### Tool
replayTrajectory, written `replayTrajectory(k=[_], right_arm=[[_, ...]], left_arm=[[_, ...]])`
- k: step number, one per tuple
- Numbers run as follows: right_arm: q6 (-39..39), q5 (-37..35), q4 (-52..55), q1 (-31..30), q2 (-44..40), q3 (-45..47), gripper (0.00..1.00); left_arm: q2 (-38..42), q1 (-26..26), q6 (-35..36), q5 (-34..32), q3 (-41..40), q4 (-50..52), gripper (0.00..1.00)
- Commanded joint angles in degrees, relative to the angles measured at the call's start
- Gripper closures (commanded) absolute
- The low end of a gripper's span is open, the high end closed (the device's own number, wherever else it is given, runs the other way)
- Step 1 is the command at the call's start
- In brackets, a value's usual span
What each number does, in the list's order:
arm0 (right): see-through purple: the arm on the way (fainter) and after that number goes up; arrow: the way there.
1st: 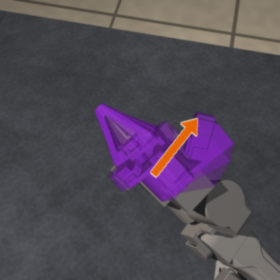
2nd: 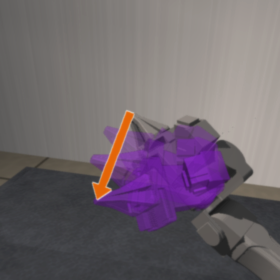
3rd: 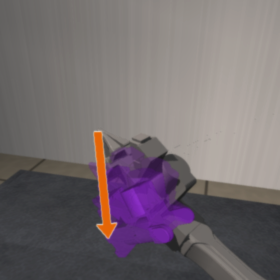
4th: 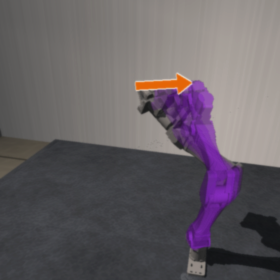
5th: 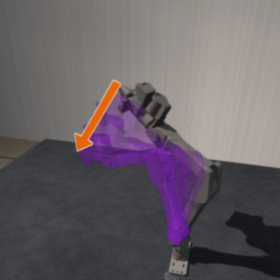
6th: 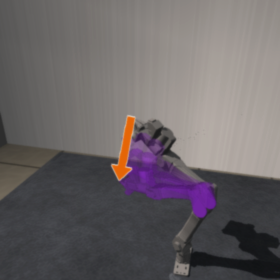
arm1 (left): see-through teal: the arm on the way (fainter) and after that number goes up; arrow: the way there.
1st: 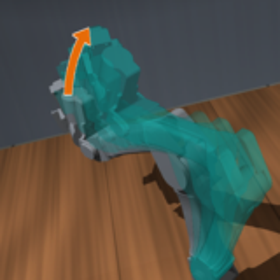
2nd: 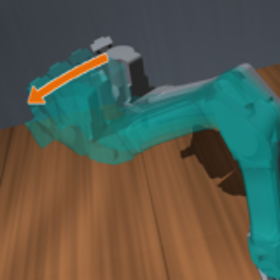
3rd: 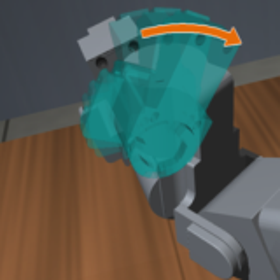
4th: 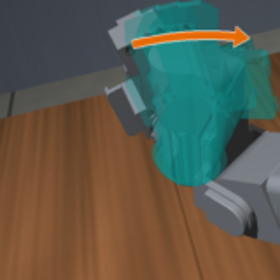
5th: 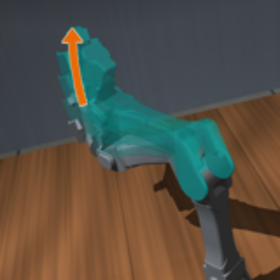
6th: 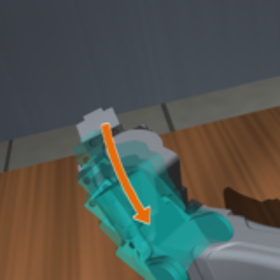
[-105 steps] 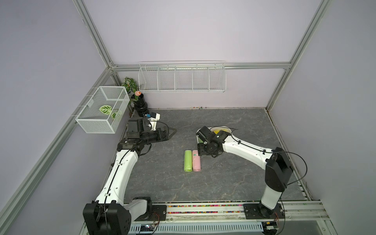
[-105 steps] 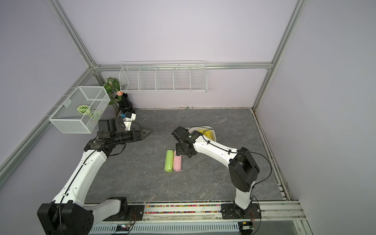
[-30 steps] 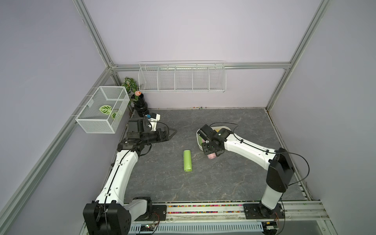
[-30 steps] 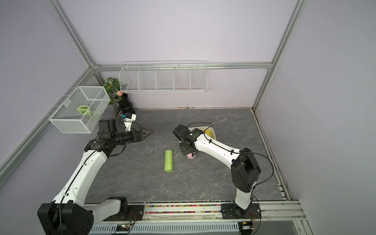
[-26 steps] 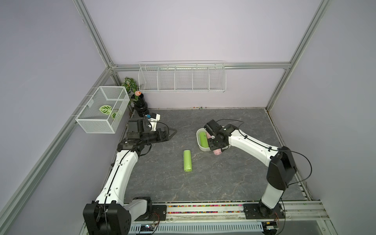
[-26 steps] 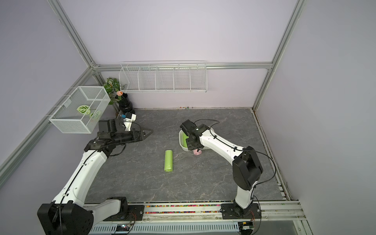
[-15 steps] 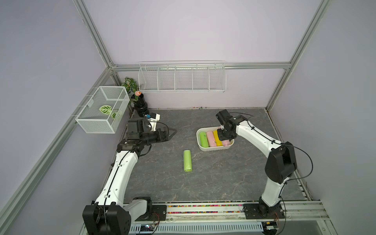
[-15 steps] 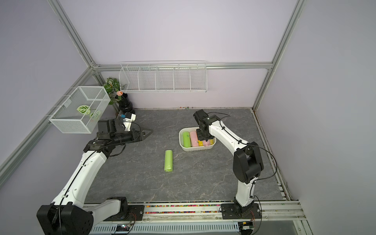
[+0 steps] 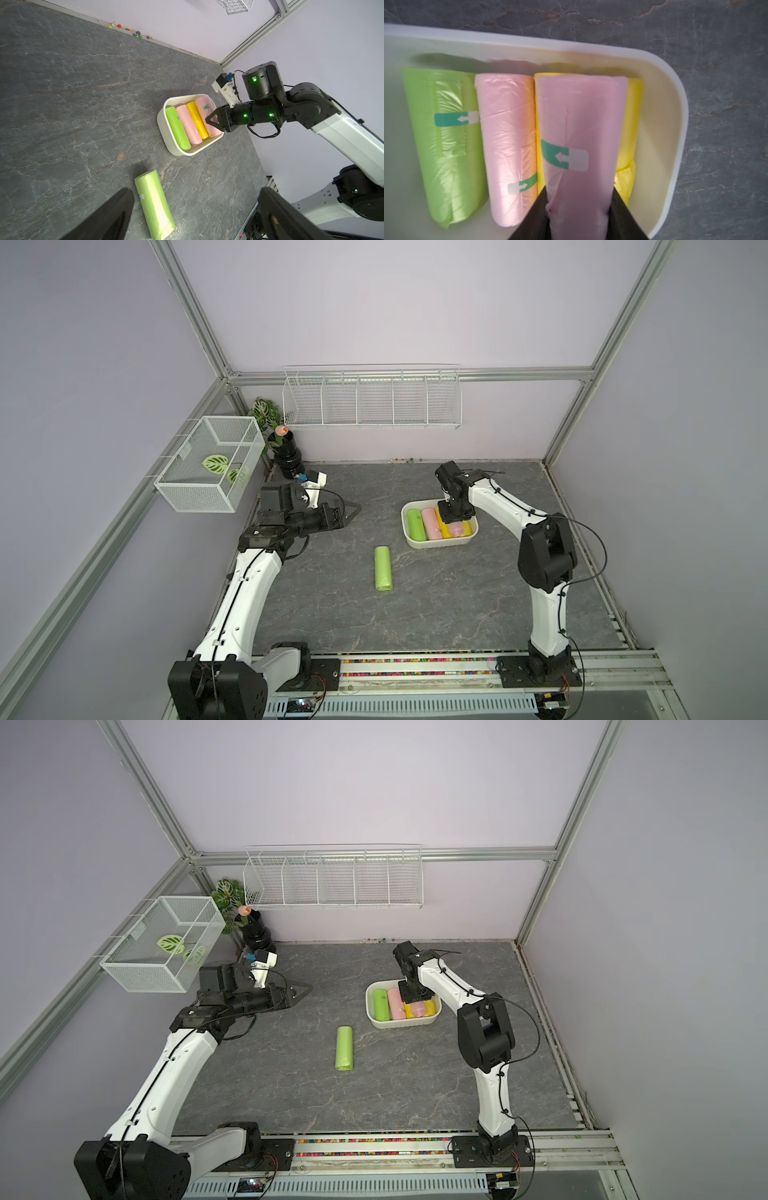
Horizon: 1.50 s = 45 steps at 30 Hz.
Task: Put the roll of trash bags into the storage box
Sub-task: Place the roll of trash bags in the storage box.
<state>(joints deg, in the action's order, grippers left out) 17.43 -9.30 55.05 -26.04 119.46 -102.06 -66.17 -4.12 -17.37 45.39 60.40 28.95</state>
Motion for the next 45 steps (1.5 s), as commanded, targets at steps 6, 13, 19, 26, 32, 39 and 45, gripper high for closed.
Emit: replayTrajectory(k=[6, 13, 19, 26, 32, 39, 45], right_arm=[[-0.5, 1.0, 0.0, 1.3, 2.0, -1.5, 0.71], [0.1, 0.9, 0.1, 2.1, 2.4, -0.6, 0.6], [-0.1, -0.3, 0.4, 2.1, 1.9, -0.6, 0.4], [-0.2, -1.7, 1.4, 2.2, -1.7, -0.7, 0.3], [2.4, -1.8, 2.0, 1.2, -9.2, 1.3, 0.21], [9.8, -1.4, -1.6, -3.9, -19.1, 8.7, 0.16], [21.4, 1.2, -8.2, -13.2, -22.8, 16.5, 0.16]], left_arm=[[1.1, 0.3, 0.4, -0.1, -0.9, -0.5, 0.01], [1.0, 0.3, 0.5, 0.0, -0.9, -0.5, 0.01], [0.7, 0.3, 0.4, 0.0, -0.9, -0.6, 0.01], [0.8, 0.3, 0.3, 0.2, -0.9, -0.6, 0.01], [0.8, 0.3, 0.3, 0.2, -0.8, -0.6, 0.01], [1.3, 0.3, 0.3, 0.2, -1.0, -0.6, 0.01], [1.7, 0.3, 0.3, 0.3, -1.0, -0.6, 0.01]])
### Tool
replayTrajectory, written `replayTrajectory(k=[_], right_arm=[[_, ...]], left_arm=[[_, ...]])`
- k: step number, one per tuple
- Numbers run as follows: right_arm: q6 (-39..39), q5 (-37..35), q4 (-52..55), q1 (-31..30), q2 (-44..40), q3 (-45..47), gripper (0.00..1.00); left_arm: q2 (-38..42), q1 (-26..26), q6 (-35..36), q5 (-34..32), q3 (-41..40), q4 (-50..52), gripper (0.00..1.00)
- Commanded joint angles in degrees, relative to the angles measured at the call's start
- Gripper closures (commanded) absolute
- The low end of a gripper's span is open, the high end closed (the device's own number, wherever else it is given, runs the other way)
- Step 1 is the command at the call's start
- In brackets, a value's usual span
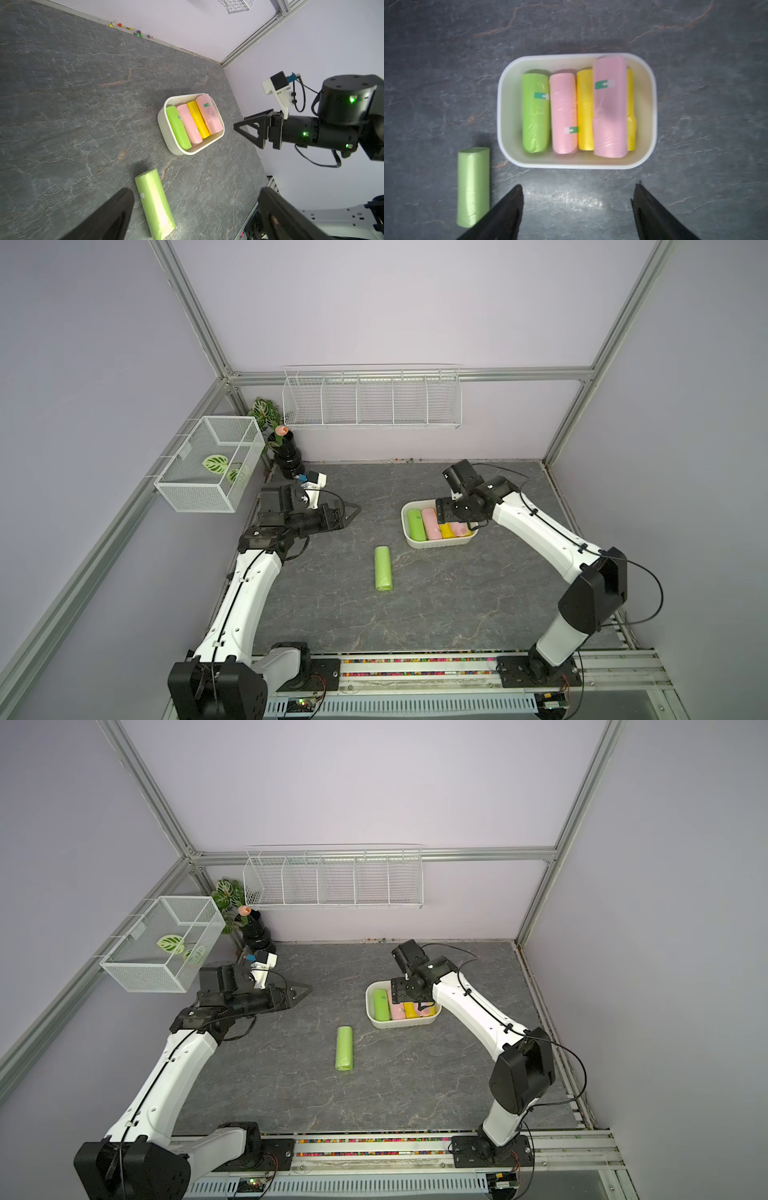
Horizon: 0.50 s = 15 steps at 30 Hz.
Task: Put the roll of trash bags into the storage box
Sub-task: Place the roll of trash bags in the storage box, then pick up the roll of trash bags from the center of the board.
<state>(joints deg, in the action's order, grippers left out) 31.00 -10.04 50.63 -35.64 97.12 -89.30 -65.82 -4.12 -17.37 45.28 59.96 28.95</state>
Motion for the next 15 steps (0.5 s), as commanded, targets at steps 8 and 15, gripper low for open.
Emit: replayTrajectory(k=[8, 15], right_arm=[[17.8, 5.7, -15.2, -15.5, 5.1, 7.6, 0.12], [18.5, 7.6, -16.3, -17.7, 11.9, 5.2, 0.12]], left_arm=[[1.8, 0.3, 0.3, 0.3, -0.6, -0.6, 0.01], [2.4, 0.5, 0.1, 1.9, -0.7, -0.8, 0.0]])
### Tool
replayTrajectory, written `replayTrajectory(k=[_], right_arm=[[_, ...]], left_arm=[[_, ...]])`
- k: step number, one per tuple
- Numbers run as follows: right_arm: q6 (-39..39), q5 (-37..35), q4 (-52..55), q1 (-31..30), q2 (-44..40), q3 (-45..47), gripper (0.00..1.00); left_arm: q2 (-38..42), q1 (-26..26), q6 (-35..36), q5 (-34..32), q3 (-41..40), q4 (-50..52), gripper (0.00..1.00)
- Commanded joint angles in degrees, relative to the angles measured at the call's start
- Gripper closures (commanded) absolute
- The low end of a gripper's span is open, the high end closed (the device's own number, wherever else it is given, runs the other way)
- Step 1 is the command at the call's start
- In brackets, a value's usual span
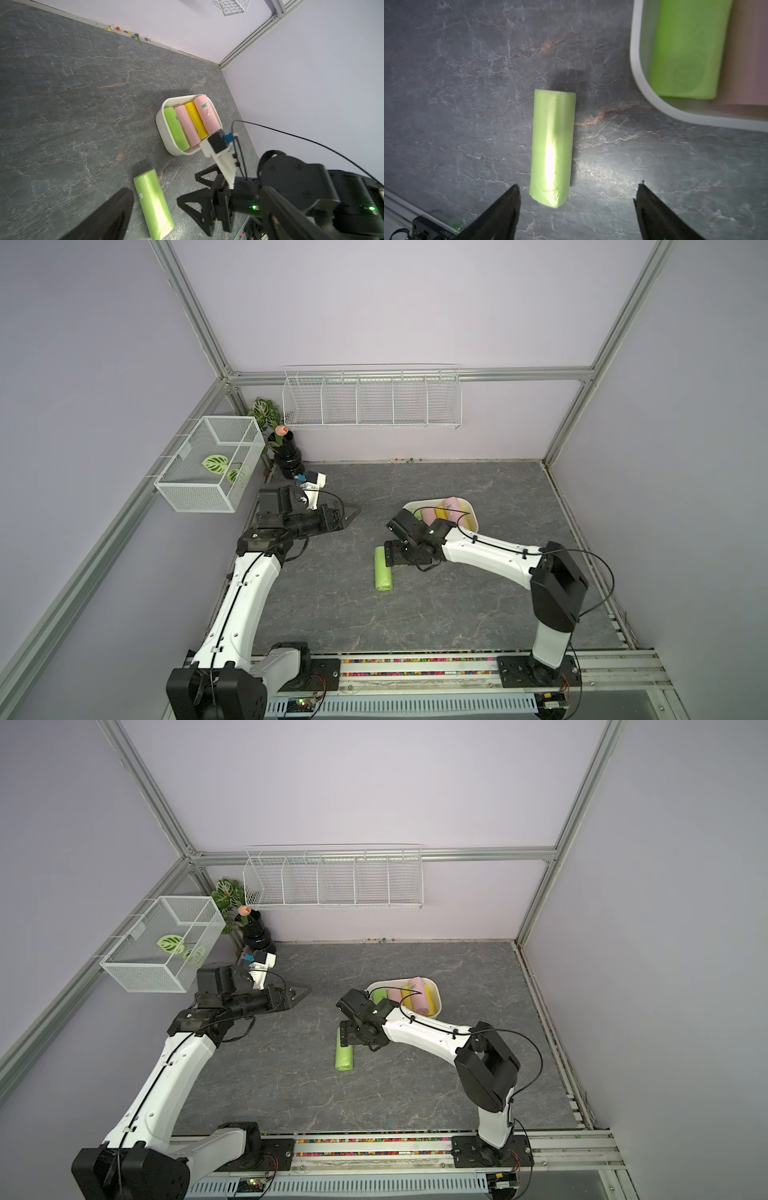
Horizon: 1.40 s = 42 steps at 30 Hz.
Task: Put the roll of trash bags into the storage box
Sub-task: Pick up the roll of trash bags from the center of the board.
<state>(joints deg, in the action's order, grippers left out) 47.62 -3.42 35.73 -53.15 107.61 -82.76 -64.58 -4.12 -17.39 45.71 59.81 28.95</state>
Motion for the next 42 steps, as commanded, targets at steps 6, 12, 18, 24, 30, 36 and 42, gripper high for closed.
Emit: replayTrajectory(k=[6, 12, 18, 24, 30, 36, 42], right_arm=[[1.3, 1.8, -1.0, -1.1, 5.7, -3.4, 0.13], [0.1, 1.7, -0.2, -2.5, 7.6, -6.6, 0.13], [-0.3, 3.3, 1.4, -2.6, 11.7, -9.3, 0.14], [-1.8, 4.5, 7.1, -2.7, 17.9, -16.9, 0.19], [-2.0, 5.0, 9.2, -2.8, 20.3, -19.0, 0.25], [-2.4, 4.9, 10.1, -2.8, 20.6, -19.0, 0.41], [-3.2, 3.4, 10.1, -2.9, 18.6, -18.1, 0.57]], left_arm=[[1.4, 0.9, -0.6, 2.0, -0.7, -1.0, 0.0], [1.4, 1.0, -0.6, 2.1, -0.7, -1.2, 0.0], [1.6, 1.0, -0.2, 2.3, -1.0, -1.3, 0.0], [1.8, 1.0, -0.2, 2.2, -1.0, -1.3, 0.0], [1.5, 1.0, -0.2, 2.4, -1.0, -1.4, 0.0], [1.3, 1.0, -0.3, 2.4, -0.9, -1.5, 0.0], [1.3, 1.0, -0.3, 2.4, -1.0, -1.5, 0.0]])
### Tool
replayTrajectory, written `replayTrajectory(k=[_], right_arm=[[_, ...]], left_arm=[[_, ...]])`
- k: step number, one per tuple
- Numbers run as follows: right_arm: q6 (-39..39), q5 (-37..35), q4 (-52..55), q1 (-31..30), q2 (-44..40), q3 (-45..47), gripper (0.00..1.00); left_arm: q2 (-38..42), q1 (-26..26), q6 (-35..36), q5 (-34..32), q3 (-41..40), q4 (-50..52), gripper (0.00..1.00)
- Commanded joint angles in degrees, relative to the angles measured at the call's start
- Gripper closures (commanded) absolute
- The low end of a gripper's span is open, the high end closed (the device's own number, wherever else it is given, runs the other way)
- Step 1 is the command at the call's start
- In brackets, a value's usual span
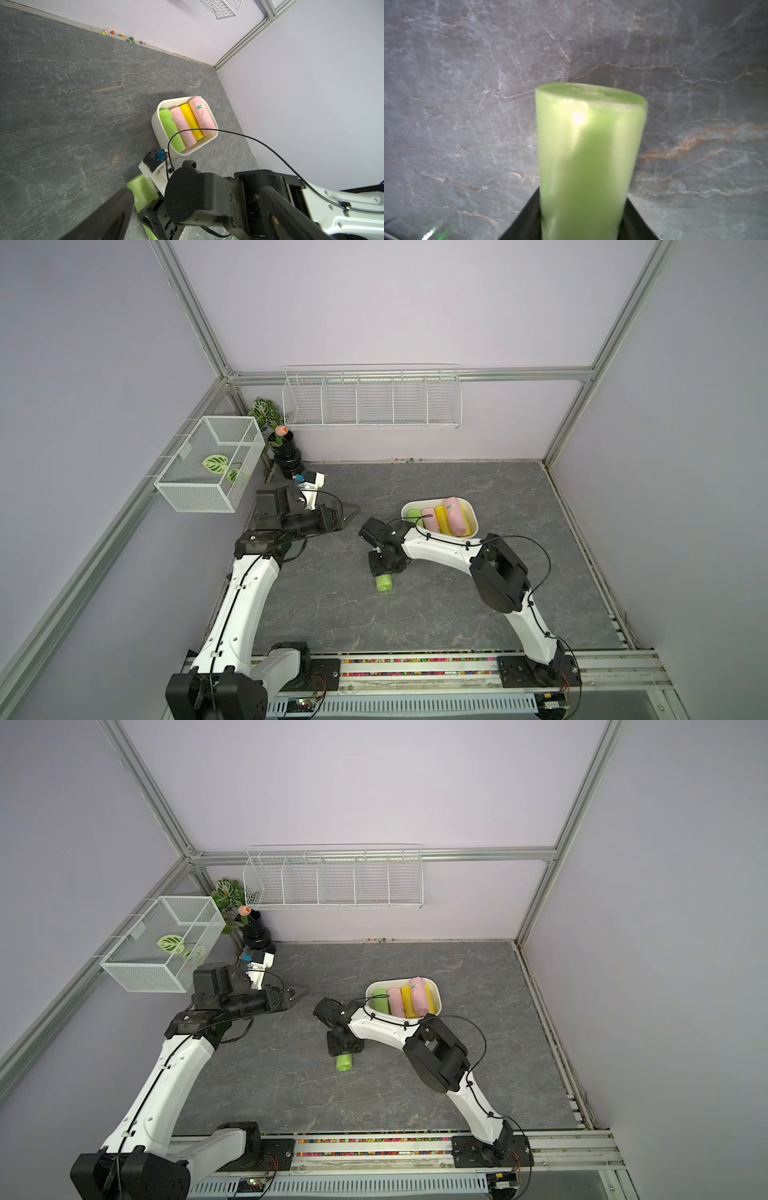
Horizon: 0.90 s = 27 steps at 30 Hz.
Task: Put the roll of trash bags into the storage box
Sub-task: Pick up the roll of trash bags from the center of the board.
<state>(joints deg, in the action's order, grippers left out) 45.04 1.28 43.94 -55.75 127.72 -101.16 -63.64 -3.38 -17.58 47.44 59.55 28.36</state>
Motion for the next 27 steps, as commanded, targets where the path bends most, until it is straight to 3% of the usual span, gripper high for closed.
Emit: replayTrajectory(k=[1, 9, 18, 27], right_arm=[[-1.0, -1.4, 1.9, -0.3, -2.1, 0.5, 0.59], [-5.1, -5.4, 3.0, -0.6, -11.4, 3.0, 0.66], [-13.6, -16.5, 12.0, 0.4, -20.5, 0.0, 0.72], [-21.9, -19.6, 15.3, 8.9, -25.4, 0.5, 0.74]], left_arm=[[0.4, 0.3, -0.1, 0.6, -0.8, -0.9, 0.0], [0.2, 0.3, 0.0, 0.7, -0.8, -0.9, 0.0], [0.0, 0.3, 0.7, 0.5, -0.4, -0.7, 0.0], [0.3, 0.3, 0.8, 0.3, -0.5, -0.7, 0.0]])
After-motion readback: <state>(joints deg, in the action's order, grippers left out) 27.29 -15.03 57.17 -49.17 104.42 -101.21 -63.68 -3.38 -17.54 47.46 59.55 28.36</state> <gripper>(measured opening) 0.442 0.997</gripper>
